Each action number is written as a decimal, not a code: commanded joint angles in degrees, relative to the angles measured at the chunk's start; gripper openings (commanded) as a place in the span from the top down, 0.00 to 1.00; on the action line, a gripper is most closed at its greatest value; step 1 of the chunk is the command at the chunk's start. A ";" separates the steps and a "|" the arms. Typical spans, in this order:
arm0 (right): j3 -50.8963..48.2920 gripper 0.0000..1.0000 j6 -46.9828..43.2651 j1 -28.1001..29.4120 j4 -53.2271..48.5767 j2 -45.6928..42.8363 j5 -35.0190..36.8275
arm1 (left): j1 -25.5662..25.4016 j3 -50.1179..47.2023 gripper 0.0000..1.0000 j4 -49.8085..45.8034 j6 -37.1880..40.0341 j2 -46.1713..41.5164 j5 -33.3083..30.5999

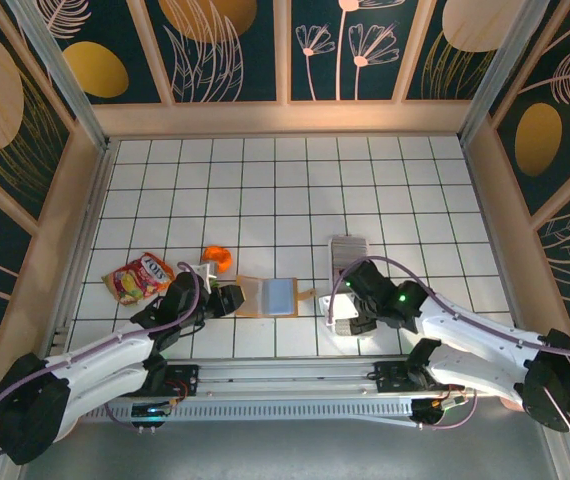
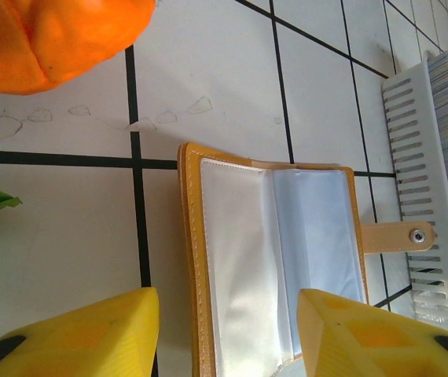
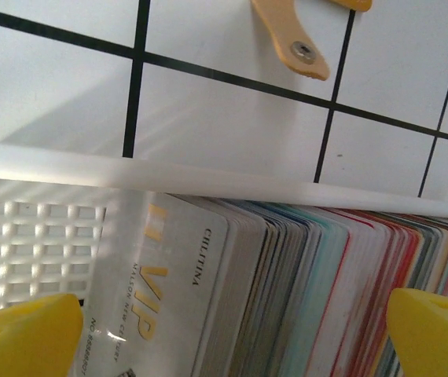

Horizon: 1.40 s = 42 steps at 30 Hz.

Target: Put the credit cards into the card holder

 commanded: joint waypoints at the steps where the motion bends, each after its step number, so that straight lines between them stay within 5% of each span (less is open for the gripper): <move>1: -1.56 0.01 -3.73 -0.29 4.50 0.78 1.82 | 0.09 -0.28 0.52 -0.67 -0.36 -0.20 -0.90; 6: -2.89 0.05 -5.44 -0.31 7.26 1.62 4.20 | 0.10 -0.23 0.53 -0.39 -0.54 0.26 -0.94; 23: -1.53 0.44 -5.87 -0.80 4.28 -0.66 4.11 | 0.10 -0.11 0.58 -0.34 -0.71 0.88 -0.51; 42: -1.44 0.60 -5.78 -0.93 2.00 -3.21 4.90 | 0.09 -0.04 0.60 -0.56 -0.91 0.88 -0.36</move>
